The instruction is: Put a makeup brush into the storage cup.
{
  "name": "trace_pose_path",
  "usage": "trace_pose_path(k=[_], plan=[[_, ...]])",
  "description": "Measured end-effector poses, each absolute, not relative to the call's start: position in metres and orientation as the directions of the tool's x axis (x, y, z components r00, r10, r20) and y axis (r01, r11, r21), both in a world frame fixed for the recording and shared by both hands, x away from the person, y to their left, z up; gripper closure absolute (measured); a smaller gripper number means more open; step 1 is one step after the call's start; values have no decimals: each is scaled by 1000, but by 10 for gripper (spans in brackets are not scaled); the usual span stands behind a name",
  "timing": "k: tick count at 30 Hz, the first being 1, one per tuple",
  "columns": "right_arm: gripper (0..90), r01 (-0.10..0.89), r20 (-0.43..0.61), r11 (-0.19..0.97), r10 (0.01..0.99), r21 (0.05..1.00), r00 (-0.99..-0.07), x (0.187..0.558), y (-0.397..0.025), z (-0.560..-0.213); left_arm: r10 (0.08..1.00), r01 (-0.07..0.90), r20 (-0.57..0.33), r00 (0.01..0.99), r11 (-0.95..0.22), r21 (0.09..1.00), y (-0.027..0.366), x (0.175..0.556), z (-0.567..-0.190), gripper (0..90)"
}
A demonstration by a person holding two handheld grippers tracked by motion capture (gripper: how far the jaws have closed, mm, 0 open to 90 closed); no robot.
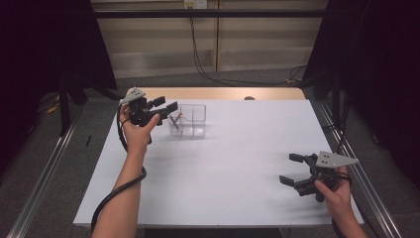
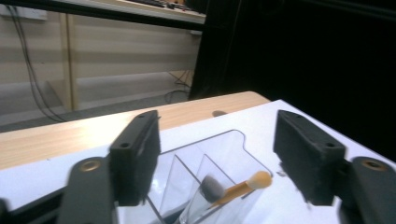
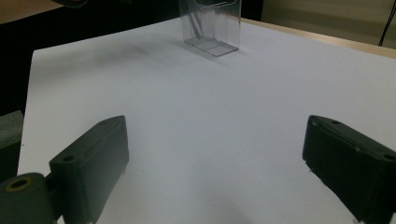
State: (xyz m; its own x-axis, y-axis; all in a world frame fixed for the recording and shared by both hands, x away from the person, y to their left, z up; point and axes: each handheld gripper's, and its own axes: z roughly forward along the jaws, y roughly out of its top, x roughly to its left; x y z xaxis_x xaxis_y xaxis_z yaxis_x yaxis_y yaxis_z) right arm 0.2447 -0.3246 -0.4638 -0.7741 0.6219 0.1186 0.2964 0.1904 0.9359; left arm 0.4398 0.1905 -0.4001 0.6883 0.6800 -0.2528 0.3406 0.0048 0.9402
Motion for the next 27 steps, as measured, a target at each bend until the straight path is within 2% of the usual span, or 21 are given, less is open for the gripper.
trace_pose_path(k=[5, 9, 17, 27], plan=[[70, 298, 118, 194, 621, 935, -774, 244, -324, -464, 667, 354, -272, 693, 14, 935, 193, 436, -402, 209], [70, 298, 118, 194, 622, 935, -774, 244, -323, -463, 639, 378, -294, 710, 7, 926, 194, 434, -405, 182], [70, 296, 114, 197, 623, 935, -774, 243, -323, -463, 613, 354, -279, 739, -1, 935, 196, 426, -406, 100], [70, 295, 114, 193, 626, 936, -772, 244, -324, -463, 574, 317, -254, 779, -11, 948, 199, 414, -408, 44]])
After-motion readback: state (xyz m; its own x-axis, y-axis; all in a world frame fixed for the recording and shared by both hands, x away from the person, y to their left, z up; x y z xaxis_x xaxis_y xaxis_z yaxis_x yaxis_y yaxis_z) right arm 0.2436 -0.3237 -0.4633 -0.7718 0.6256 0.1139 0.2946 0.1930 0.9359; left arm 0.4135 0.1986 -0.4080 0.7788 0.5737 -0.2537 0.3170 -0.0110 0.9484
